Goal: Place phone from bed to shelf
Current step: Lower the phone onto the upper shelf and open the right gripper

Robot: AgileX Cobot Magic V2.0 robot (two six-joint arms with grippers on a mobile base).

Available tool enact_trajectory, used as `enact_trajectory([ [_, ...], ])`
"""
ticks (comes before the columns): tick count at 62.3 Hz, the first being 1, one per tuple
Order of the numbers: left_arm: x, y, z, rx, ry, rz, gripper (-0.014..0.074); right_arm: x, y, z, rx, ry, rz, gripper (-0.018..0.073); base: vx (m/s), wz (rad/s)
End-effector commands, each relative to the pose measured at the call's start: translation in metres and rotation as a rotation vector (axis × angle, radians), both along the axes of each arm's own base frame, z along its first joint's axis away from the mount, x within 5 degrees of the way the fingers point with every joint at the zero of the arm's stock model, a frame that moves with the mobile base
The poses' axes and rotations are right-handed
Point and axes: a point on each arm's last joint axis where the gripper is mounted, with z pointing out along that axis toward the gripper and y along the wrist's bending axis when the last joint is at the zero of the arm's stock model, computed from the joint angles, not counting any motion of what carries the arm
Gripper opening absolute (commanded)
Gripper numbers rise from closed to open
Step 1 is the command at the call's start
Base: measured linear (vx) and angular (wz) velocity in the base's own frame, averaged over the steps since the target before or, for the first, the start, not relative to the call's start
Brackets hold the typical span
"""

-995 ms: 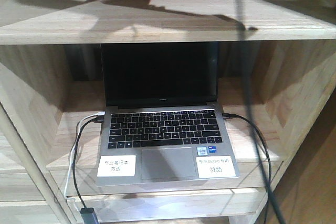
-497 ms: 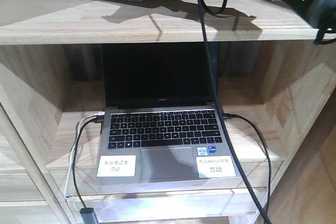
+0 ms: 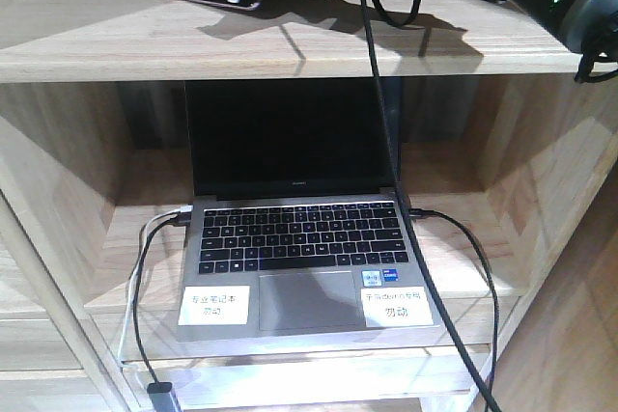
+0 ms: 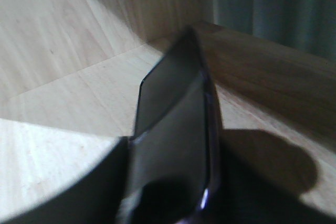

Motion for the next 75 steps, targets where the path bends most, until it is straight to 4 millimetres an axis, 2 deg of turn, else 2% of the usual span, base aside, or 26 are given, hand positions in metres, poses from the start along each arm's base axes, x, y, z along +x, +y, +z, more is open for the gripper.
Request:
enact_trajectory([
  [1,-0.001,0.000,0.015,-0.011,-0.108,-0.002,0.0001,-0.012,-0.008,0.038,0.088,-0.080,-0.045,0.0557,0.00,0.00],
  [6,-0.001,0.000,0.015,-0.011,-0.108,-0.002,0.0001,-0.011,-0.009,0.038,0.090,-0.084,-0.055,0.0626,0.00,0.00],
  [10,-0.001,0.000,0.015,-0.011,-0.108,-0.002,0.0001,-0.011,-0.009,0.038,0.090,-0.087,-0.060,0.0645,0.00,0.00],
  [20,-0.001,0.000,0.015,-0.011,-0.108,-0.002,0.0001,-0.011,-0.009,0.039,0.090,-0.087,-0.060,0.0627,0.00,0.00],
  [29,-0.001,0.000,0.015,-0.011,-0.108,-0.002,0.0001,-0.016,-0.011,0.045,0.092,-0.106,-0.056,0.0571,0.00,0.00],
  [36,-0.001,0.000,0.015,-0.011,-0.108,-0.002,0.0001,-0.025,-0.014,0.056,0.078,-0.140,-0.055,0.0502,0.00,0.00],
  [41,-0.001,0.000,0.015,-0.011,-0.108,-0.002,0.0001,-0.032,-0.019,0.064,0.054,-0.168,-0.066,0.0398,0.00,0.00],
  [45,-0.001,0.000,0.015,-0.011,-0.108,-0.002,0.0001,-0.039,-0.023,0.071,0.031,-0.180,-0.082,0.0291,0.00,0.00],
  [48,-0.001,0.000,0.015,-0.011,-0.108,-0.002,0.0001,-0.045,-0.026,0.077,0.003,-0.195,-0.095,0.0156,0.00,0.00],
  [53,-0.001,0.000,0.015,-0.011,-0.108,-0.002,0.0001,-0.055,-0.032,0.085,-0.044,-0.219,-0.109,-0.0017,0.00,0.00],
  [65,-0.001,0.000,0.015,-0.011,-0.108,-0.002,0.0001,-0.078,-0.047,0.105,-0.105,-0.250,-0.171,-0.0007,0.00,0.00],
  [75,-0.001,0.000,0.015,-0.011,-0.108,-0.002,0.0001,-0.102,-0.060,0.107,-0.115,-0.258,-0.214,-0.0006,0.00,0.00],
])
